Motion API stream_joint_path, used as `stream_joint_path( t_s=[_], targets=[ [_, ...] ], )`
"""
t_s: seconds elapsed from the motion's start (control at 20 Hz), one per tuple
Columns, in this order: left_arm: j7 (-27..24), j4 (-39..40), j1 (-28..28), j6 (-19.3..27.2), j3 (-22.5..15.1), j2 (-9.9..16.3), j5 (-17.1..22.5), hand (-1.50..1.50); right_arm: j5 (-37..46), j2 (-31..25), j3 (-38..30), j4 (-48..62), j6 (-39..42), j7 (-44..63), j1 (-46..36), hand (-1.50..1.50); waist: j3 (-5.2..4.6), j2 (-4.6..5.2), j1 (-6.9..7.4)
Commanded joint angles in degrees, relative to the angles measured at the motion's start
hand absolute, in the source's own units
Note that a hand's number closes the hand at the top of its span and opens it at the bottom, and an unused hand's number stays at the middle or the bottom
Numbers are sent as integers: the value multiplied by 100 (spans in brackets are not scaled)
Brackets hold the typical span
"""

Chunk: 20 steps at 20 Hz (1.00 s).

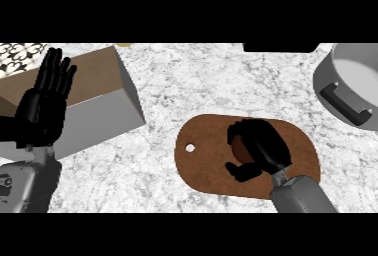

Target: Pick the cupcake from the cutting board and place it in the pot

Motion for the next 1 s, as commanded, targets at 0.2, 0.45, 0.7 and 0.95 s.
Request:
stream_joint_path(
  t_s=[0.2,0.45,0.7,0.95],
  targets=[
    [99,45,-151,-105,-261,-126,-9,0,862,861,-1380,1263,-595,2902,-2051,150,-45,176,424],
    [78,81,-111,-126,-281,-142,-17,0,1913,658,-1864,2006,-1125,4371,-3233,150,-48,149,426],
    [94,315,-258,-117,-79,-9,-5,0,2719,445,-2158,2677,-1935,5327,-4157,150,-40,143,282],
    [53,71,69,-50,-38,-114,23,0,3249,101,-2321,3284,-2522,5747,-4396,150,-33,49,110]
  ],
)
